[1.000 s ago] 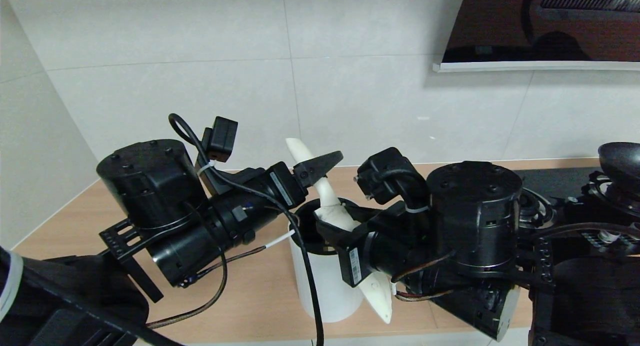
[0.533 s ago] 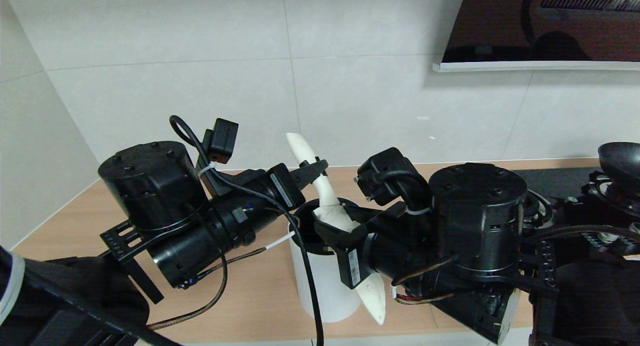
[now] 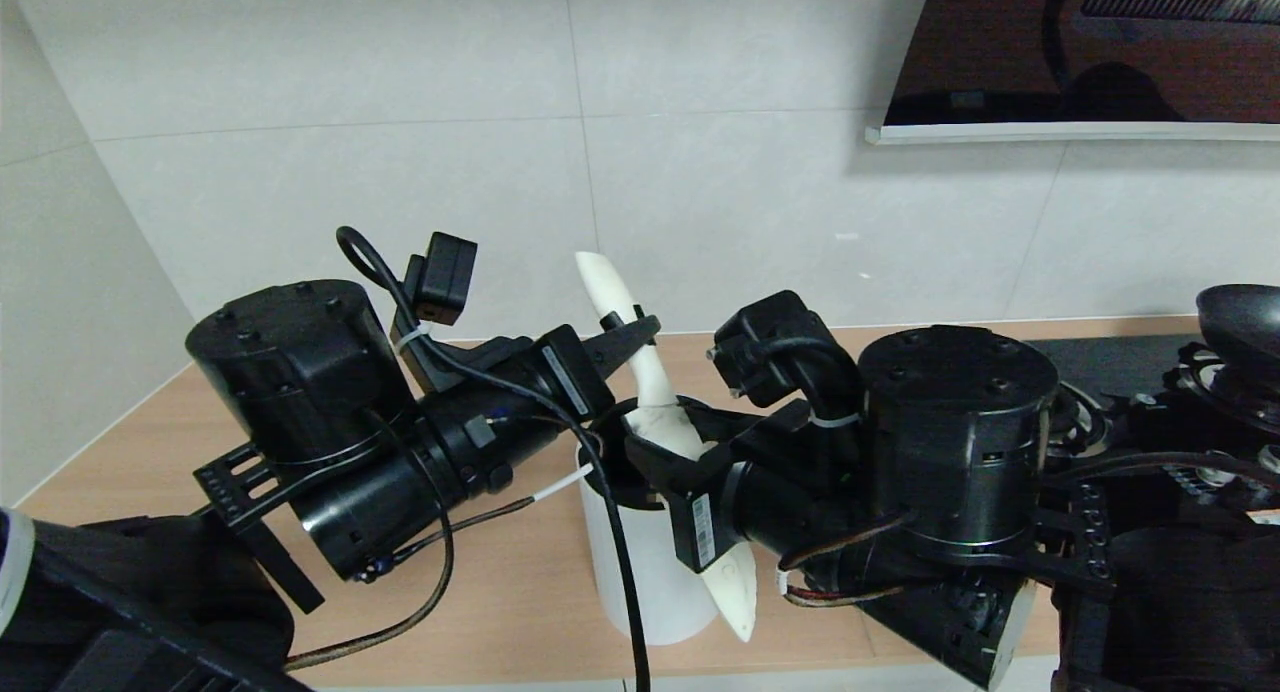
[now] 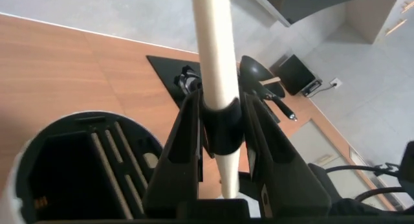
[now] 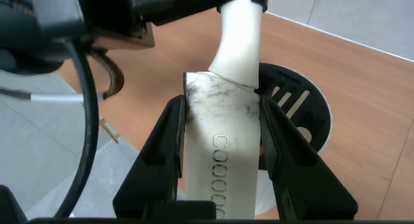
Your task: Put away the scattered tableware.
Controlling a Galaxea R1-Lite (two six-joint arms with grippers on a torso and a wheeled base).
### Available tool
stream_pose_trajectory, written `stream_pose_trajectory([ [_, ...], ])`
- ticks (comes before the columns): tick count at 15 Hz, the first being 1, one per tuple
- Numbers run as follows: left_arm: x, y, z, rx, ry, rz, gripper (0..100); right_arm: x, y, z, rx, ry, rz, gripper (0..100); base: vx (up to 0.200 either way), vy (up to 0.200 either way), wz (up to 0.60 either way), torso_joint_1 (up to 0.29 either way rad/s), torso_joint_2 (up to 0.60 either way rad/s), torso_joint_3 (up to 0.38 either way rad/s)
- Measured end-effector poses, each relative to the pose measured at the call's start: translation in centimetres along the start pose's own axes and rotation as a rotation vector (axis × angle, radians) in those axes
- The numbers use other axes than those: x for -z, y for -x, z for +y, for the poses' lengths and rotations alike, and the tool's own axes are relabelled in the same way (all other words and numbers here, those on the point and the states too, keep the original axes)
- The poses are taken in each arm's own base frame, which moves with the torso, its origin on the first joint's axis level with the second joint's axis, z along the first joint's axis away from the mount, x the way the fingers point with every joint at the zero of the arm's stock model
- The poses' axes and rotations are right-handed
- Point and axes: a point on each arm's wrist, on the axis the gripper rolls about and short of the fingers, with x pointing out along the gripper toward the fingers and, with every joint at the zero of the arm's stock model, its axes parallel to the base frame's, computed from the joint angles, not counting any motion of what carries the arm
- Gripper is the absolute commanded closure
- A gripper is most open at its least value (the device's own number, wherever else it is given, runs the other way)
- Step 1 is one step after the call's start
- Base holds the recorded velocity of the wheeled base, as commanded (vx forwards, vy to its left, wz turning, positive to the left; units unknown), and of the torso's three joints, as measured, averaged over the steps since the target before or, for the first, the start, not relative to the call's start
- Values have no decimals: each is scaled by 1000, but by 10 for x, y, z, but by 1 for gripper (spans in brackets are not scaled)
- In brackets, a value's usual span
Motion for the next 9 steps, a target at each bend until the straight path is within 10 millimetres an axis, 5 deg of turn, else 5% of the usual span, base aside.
stream_pose_trajectory([
  [9, -22, 5, -16, -100, -61, -54, 100, -6, 12, -8, 18, -2, -39, 0, 0, 0, 0, 0, 0, 0],
])
